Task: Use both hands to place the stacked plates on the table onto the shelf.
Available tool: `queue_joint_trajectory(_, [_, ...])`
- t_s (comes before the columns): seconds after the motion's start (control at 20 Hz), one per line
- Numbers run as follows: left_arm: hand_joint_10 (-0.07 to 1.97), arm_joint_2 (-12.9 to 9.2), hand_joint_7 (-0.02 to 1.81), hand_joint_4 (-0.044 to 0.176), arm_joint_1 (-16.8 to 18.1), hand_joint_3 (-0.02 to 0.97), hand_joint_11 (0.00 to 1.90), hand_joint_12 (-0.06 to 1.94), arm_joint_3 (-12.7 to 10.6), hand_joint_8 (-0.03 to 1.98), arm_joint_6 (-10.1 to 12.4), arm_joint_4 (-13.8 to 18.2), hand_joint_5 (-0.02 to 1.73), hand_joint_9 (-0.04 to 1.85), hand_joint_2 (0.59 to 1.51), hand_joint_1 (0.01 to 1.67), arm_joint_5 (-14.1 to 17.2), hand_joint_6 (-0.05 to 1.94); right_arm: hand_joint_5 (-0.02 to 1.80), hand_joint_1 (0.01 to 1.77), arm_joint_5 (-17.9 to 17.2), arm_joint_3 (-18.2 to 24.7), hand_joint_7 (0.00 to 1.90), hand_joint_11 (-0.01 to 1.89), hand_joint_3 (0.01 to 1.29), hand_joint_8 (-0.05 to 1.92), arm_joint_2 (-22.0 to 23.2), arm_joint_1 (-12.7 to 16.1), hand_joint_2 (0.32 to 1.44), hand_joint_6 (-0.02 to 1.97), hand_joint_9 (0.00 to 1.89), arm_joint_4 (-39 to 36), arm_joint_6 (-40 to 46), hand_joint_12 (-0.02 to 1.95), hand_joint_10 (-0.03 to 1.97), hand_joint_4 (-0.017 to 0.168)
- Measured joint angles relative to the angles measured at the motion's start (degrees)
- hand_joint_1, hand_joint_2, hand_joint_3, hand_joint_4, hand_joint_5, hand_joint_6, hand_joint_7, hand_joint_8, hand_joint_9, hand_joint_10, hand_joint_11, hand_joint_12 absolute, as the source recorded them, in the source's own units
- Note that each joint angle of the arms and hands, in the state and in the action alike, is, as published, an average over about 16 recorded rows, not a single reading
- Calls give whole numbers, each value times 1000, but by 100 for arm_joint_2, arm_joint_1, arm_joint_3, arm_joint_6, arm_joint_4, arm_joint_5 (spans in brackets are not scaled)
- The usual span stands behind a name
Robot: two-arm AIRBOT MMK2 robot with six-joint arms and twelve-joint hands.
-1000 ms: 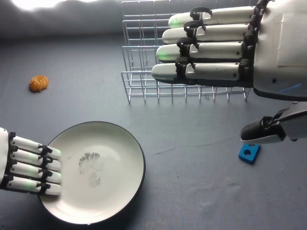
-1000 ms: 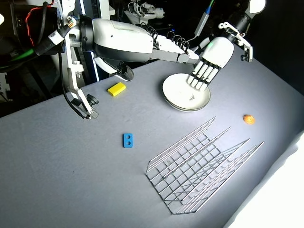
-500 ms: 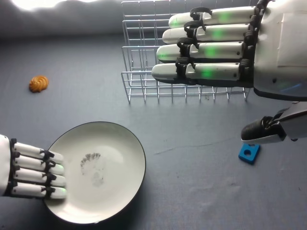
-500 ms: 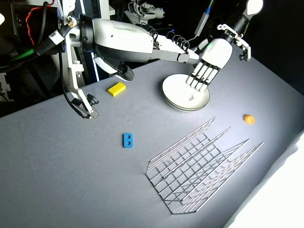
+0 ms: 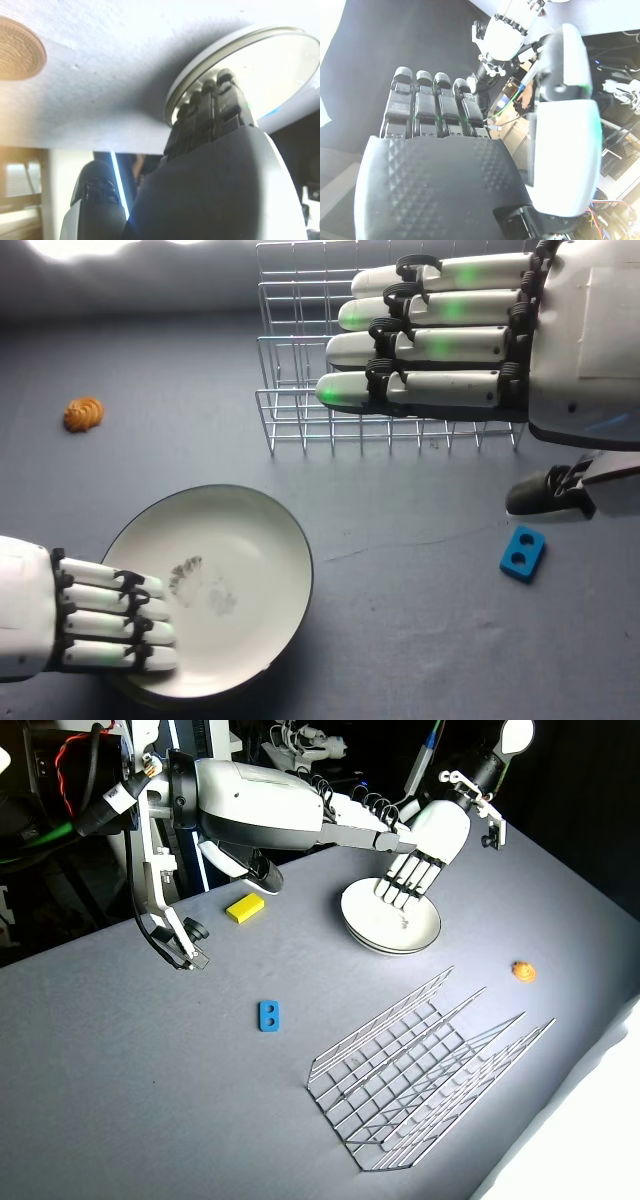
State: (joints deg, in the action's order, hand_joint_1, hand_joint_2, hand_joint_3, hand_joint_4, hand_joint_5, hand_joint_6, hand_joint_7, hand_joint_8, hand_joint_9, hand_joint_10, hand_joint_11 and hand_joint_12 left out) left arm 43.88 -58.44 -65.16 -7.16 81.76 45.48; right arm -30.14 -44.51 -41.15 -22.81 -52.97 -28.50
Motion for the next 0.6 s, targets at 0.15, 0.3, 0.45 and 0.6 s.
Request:
queue_joint_trajectory(0.15, [1,17,-10,-9,-3,21,15,1,179,-16,0,-212,-12,-4,1123,18,-165,-28,19,973,-1,0,22,20,16,22,-10,-6,952,23,13,3,-32,-8,7,7])
queue_joint_trajectory(0.3, [-4,43,-11,-9,14,21,15,2,356,-18,0,-438,-13,-9,1123,18,-337,-28,19,992,1,-12,22,20,16,22,-74,-47,952,24,13,26,-152,-8,7,8])
queue_joint_trajectory(0.45, [-8,78,-13,-9,40,21,15,2,527,-19,-3,-662,-13,-12,1124,18,-497,-28,19,994,13,-50,22,20,16,22,-230,-159,952,24,13,180,-519,-8,7,8])
queue_joint_trajectory(0.6, [-13,104,-13,-9,72,21,15,2,672,-21,-6,-850,-14,-14,1124,18,-633,-28,19,989,54,-156,22,20,16,21,-473,-288,949,23,13,367,-940,-8,7,8])
